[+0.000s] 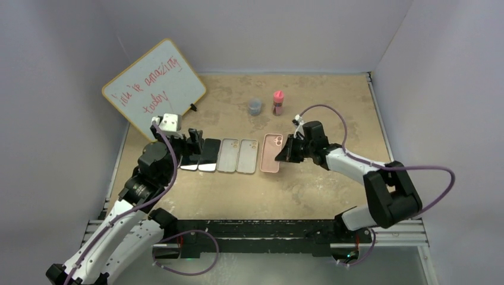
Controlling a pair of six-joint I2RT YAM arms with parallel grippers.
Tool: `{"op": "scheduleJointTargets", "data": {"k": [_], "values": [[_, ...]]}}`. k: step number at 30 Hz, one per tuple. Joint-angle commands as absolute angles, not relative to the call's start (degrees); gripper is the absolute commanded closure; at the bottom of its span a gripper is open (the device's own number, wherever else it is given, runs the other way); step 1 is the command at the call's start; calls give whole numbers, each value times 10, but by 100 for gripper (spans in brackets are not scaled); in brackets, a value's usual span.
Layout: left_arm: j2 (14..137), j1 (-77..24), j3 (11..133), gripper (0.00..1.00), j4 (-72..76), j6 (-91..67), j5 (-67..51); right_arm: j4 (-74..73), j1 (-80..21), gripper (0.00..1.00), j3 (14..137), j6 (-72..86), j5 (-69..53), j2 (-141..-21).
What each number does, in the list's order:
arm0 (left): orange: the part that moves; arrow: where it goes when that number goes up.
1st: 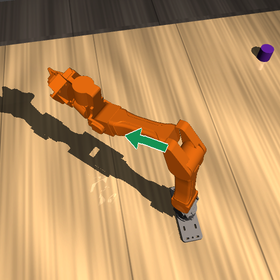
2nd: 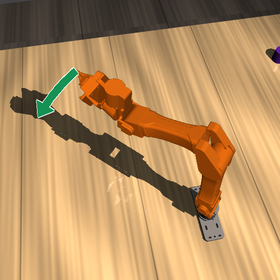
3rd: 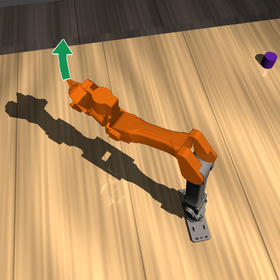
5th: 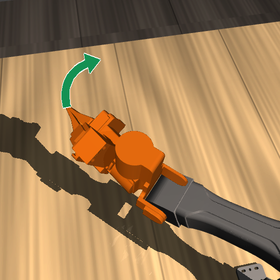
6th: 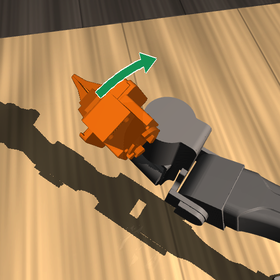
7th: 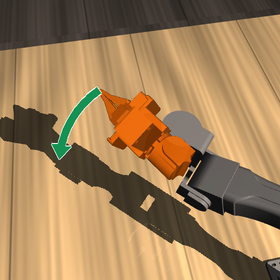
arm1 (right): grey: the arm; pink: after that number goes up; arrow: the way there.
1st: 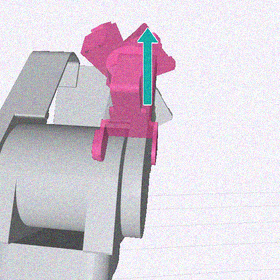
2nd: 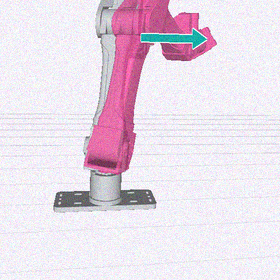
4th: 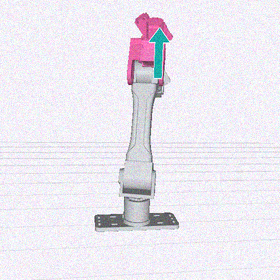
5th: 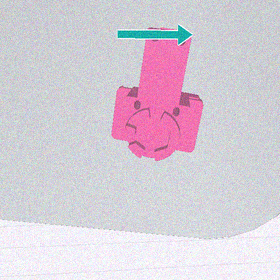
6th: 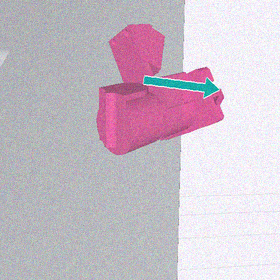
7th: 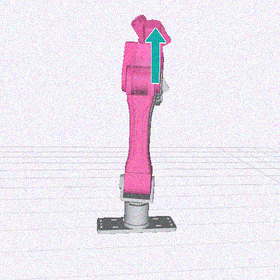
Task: Take the phone out of the phone case
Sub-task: Place the phone case at the center of the board.
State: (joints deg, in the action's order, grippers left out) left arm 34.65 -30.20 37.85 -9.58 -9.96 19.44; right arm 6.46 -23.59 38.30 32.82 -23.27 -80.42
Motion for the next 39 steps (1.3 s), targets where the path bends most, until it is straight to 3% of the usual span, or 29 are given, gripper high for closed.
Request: {"op": "scheduleJointTargets", "data": {"k": [1, 15, 20, 22, 26, 35, 39], "values": [[320, -295, 382, 20, -119, -63, 259, 15, -233, 100, 420, 300, -245, -847], [288, -286, 375, 20, -127, -69, 270, 56, -233, 100, 474, 323, -308, -977], [285, -278, 374, 20, -124, -74, 258, 94, -233, 90, 464, 358, -309, -989], [283, -275, 373, 20, -124, -75, 256, 106, -233, 83, 460, 371, -306, -992], [279, -273, 372, 20, -124, -76, 255, 105, -233, 54, 463, 373, -294, -994], [267, -272, 382, 19, -137, -82, 274, 24, -233, 2, 457, 339, -194, -913], [255, -272, 436, 16, -192, -76, 269, -22, -233, 1, 458, 309, -147, -834]]}}
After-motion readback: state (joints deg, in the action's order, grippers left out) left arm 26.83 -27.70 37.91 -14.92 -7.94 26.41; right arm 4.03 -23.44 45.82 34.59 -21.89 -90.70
